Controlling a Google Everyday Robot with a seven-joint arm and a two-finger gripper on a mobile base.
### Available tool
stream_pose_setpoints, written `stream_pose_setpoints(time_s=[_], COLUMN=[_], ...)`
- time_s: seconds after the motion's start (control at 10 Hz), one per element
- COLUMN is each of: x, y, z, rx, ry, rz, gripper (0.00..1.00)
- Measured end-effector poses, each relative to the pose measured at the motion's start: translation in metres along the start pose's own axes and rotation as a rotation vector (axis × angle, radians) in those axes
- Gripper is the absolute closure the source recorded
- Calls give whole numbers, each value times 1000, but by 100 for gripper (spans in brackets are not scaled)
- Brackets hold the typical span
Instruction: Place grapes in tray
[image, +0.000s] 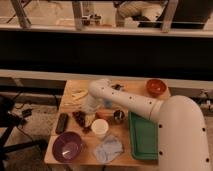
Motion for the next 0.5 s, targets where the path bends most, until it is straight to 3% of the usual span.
stream_pose_setpoints(time_s=[0.2,0.3,0.5], x=[-3,-4,-3], y=[-2,-2,-1], z=[-2,-2,-3], rx=[6,0,-3], ry=[-4,2,4], rz=[-2,-8,-6], gripper=[78,94,100])
